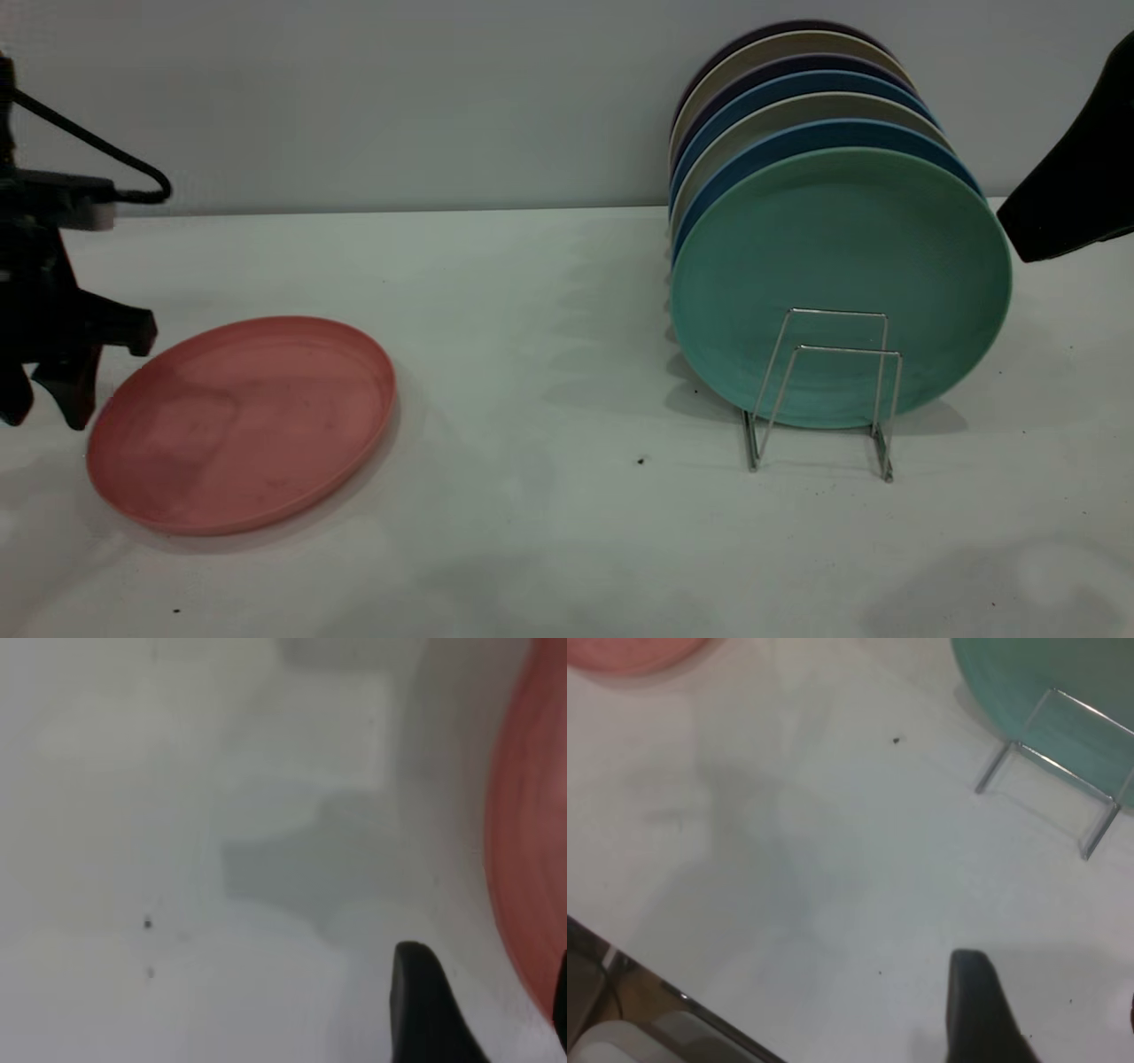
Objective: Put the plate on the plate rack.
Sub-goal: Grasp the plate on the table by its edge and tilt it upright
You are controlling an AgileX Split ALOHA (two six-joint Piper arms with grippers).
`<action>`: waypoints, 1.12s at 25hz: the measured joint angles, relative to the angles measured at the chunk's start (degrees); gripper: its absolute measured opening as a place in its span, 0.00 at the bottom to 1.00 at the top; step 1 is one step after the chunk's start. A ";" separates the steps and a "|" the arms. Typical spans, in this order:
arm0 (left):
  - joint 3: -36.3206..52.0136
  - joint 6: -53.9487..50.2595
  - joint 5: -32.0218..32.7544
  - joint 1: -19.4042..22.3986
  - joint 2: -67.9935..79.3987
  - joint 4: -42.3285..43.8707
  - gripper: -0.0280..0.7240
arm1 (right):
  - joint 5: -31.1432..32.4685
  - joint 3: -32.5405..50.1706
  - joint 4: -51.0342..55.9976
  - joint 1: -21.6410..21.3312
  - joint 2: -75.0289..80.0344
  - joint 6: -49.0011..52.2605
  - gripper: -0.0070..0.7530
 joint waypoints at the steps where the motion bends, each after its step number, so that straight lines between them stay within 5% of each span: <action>1: -0.55 0.05 -0.02 0.00 0.81 0.06 0.56 | -0.13 0.00 0.00 0.00 0.00 -0.13 0.57; 18: -5.62 1.32 -3.16 0.00 9.12 0.06 0.55 | -2.29 0.00 0.13 0.00 0.00 -0.44 0.57; 28: -6.14 2.00 -9.60 0.00 10.23 0.90 0.14 | -2.88 0.00 0.73 0.00 0.00 -0.44 0.57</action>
